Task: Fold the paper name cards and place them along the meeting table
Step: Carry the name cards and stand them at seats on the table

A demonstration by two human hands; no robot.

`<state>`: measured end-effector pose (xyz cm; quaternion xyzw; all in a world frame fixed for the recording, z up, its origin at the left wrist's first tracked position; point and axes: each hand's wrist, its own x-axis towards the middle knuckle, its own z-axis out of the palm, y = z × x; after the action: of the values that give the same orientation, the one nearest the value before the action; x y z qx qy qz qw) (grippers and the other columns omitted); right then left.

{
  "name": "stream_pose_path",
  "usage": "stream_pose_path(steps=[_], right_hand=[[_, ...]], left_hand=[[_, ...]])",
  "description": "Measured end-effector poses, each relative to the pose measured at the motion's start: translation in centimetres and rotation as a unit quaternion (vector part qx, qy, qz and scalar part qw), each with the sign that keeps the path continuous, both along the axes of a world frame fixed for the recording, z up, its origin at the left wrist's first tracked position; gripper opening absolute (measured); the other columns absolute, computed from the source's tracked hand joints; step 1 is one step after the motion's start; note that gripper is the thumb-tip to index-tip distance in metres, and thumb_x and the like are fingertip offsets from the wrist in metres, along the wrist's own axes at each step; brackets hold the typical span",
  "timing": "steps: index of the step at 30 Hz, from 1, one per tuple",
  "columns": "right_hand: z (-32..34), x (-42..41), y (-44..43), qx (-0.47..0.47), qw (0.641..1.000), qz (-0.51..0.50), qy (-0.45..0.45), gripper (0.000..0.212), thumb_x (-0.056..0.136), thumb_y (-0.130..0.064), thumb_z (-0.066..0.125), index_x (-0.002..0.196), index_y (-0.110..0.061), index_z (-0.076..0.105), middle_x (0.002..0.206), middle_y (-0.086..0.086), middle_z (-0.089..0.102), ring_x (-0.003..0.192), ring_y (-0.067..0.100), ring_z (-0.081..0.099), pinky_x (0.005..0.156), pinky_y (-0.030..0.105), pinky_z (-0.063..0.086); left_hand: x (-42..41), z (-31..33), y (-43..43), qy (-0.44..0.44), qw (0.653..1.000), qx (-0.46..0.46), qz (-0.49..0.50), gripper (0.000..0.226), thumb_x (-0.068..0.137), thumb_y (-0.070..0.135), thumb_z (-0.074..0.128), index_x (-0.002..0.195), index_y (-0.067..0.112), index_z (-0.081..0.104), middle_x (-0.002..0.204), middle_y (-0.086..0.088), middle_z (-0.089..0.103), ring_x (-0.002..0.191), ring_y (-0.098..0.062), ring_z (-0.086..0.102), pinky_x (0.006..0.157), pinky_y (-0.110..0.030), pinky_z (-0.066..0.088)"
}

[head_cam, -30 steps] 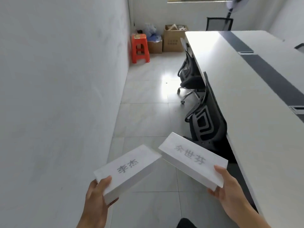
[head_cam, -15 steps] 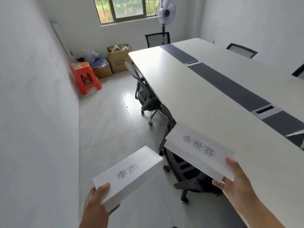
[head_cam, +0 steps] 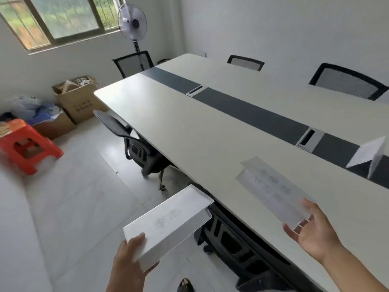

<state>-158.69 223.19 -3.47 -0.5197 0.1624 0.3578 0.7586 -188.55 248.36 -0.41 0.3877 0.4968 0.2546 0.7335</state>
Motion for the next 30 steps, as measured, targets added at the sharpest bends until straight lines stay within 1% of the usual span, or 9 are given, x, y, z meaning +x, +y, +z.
stream_pose_path(steps=[2, 7, 11, 14, 17, 20, 22, 27, 30], right_hand=[[-0.6, 0.4, 1.7, -0.026, 0.999, -0.034, 0.034, 0.025, 0.086, -0.038, 0.061, 0.106, -0.023, 0.06, 0.105, 0.006, 0.061, 0.091, 0.025, 0.059, 0.067, 0.035, 0.056], [-2.2, 0.6, 4.4, -0.119, 0.987, -0.09, 0.061, 0.032, 0.082, -0.042, 0.065, 0.104, -0.02, 0.056, 0.09, 0.006, 0.058, 0.076, 0.021, 0.055, 0.064, 0.031, 0.042], [-2.8, 1.3, 4.2, -0.128, 0.983, -0.118, 0.054, 0.025, 0.082, -0.033, 0.07, 0.099, -0.016, 0.063, 0.091, 0.008, 0.064, 0.08, 0.025, 0.059, 0.067, 0.032, 0.045], [-3.1, 3.8, 3.8, -0.168, 0.978, -0.123, 0.017, 0.02, 0.08, -0.023, 0.073, 0.097, -0.014, 0.065, 0.093, 0.008, 0.068, 0.082, 0.026, 0.063, 0.072, 0.032, 0.049], [-3.8, 7.6, 3.9, -0.233, 0.965, -0.108, -0.043, 0.019, 0.076, -0.015, 0.077, 0.093, -0.015, 0.07, 0.095, 0.006, 0.072, 0.085, 0.026, 0.065, 0.08, 0.035, 0.052], [-4.7, 11.6, 5.1, -0.293, 0.947, -0.077, -0.106, 0.02, 0.075, -0.011, 0.078, 0.093, -0.014, 0.07, 0.089, 0.003, 0.071, 0.072, 0.018, 0.061, 0.069, 0.028, 0.049], [-5.7, 14.3, 5.9, -0.302, 0.941, -0.062, -0.138, 0.025, 0.075, -0.006, 0.077, 0.097, -0.013, 0.069, 0.091, 0.005, 0.071, 0.073, 0.014, 0.063, 0.066, 0.026, 0.047], [-8.6, 19.3, 6.3, -0.345, 0.923, -0.041, -0.168, 0.03, 0.073, -0.004, 0.078, 0.099, -0.013, 0.067, 0.098, 0.009, 0.071, 0.091, 0.025, 0.066, 0.086, 0.037, 0.051], [-9.4, 20.6, 6.1, -0.363, 0.915, -0.033, -0.171, 0.033, 0.073, -0.001, 0.078, 0.101, -0.012, 0.065, 0.099, 0.011, 0.07, 0.086, 0.024, 0.064, 0.082, 0.035, 0.05]], left_hand=[[1.5, 0.7, 4.6, 0.003, 0.999, 0.008, -0.039, 0.051, 0.05, 0.033, 0.071, 0.097, 0.016, 0.062, 0.099, -0.008, 0.058, 0.089, -0.03, 0.056, 0.072, -0.041, 0.05], [7.3, 0.9, 12.1, -0.024, 0.993, 0.006, -0.116, 0.031, 0.073, 0.029, 0.062, 0.101, 0.017, 0.058, 0.101, -0.005, 0.056, 0.088, -0.026, 0.056, 0.073, -0.041, 0.047], [12.7, 0.6, 14.1, -0.019, 0.985, 0.002, -0.173, 0.016, 0.088, 0.02, 0.053, 0.103, 0.015, 0.059, 0.106, -0.008, 0.054, 0.096, -0.029, 0.054, 0.073, -0.042, 0.048], [16.6, 0.3, 14.6, -0.022, 0.976, 0.004, -0.215, 0.009, 0.088, 0.013, 0.054, 0.096, 0.014, 0.059, 0.102, -0.007, 0.055, 0.093, -0.028, 0.056, 0.073, -0.042, 0.048], [19.5, 0.5, 15.2, -0.015, 0.965, -0.015, -0.262, 0.039, 0.068, 0.029, 0.067, 0.105, 0.016, 0.06, 0.102, -0.004, 0.06, 0.093, -0.027, 0.057, 0.075, -0.042, 0.046], [21.7, 0.7, 16.4, -0.009, 0.964, -0.023, -0.263, 0.04, 0.063, 0.027, 0.065, 0.101, 0.016, 0.06, 0.101, -0.004, 0.06, 0.092, -0.028, 0.056, 0.075, -0.042, 0.045], [23.2, 0.5, 17.2, 0.006, 0.965, -0.028, -0.261, 0.045, 0.067, 0.024, 0.065, 0.111, 0.016, 0.061, 0.102, -0.006, 0.06, 0.091, -0.028, 0.056, 0.073, -0.04, 0.045], [26.1, 0.0, 18.4, 0.028, 0.967, -0.018, -0.253, 0.057, 0.063, 0.029, 0.069, 0.118, 0.015, 0.058, 0.109, -0.008, 0.058, 0.093, -0.029, 0.056, 0.071, -0.04, 0.046], [27.7, -0.4, 18.4, 0.036, 0.965, -0.034, -0.258, 0.037, 0.076, 0.023, 0.062, 0.111, 0.011, 0.06, 0.105, -0.009, 0.059, 0.091, -0.029, 0.056, 0.073, -0.042, 0.045]])
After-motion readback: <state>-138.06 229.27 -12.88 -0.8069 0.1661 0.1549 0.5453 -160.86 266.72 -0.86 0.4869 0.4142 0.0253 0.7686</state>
